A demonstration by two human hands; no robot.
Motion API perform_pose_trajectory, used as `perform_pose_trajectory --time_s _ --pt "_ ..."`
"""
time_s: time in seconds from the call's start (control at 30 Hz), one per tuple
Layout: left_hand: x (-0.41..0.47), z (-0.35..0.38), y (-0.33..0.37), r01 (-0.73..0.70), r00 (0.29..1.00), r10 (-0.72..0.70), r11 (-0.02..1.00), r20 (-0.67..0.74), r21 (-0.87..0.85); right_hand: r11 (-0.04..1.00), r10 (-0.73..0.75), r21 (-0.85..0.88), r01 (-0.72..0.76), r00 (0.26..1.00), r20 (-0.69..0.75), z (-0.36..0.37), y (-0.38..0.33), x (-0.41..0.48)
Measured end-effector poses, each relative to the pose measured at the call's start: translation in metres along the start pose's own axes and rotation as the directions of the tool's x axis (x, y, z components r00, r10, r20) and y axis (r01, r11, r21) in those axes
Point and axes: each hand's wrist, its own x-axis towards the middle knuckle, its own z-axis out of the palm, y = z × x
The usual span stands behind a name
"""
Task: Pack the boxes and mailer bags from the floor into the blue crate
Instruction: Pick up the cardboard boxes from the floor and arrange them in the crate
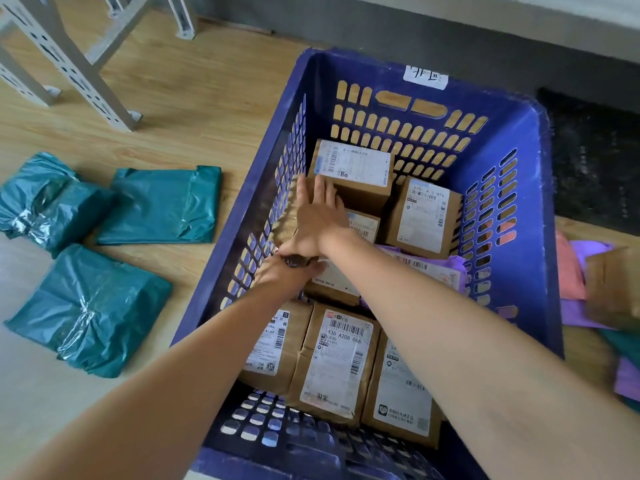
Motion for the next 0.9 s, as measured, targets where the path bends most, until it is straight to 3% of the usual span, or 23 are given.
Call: perform_pose_trajectory --time_s 0.1,0.27,0.53,0.77,0.9 --pt "0.004 0.002 0.001 0.019 1.000 -0.019 0.999 0.016 -0.050 1.000 -0.012 0.011 0.011 0.999 0.042 0.000 0.003 0.003" --pt "0.003 0.004 0.002 0.013 1.000 -0.013 1.000 -0.009 0.027 0.992 -0.107 0.081 0.099 0.990 0.096 0.006 0.010 -0.003" --pt "-0.013 0.003 0.019 -0.061 0.996 0.064 0.997 -0.063 0.038 0.997 -0.066 0.048 0.061 0.992 0.106 0.002 0.009 -0.007" --pt "-0.060 -0.015 0.056 -0.247 0.946 0.253 0.968 -0.205 0.053 0.960 -0.047 0.267 0.083 0.989 -0.140 -0.047 0.037 -0.063" --pt "-0.100 -0.005 0.098 -0.407 0.892 0.417 0.909 -0.174 0.094 0.933 0.029 0.353 0.073 0.960 -0.278 -0.083 0.077 -0.114"
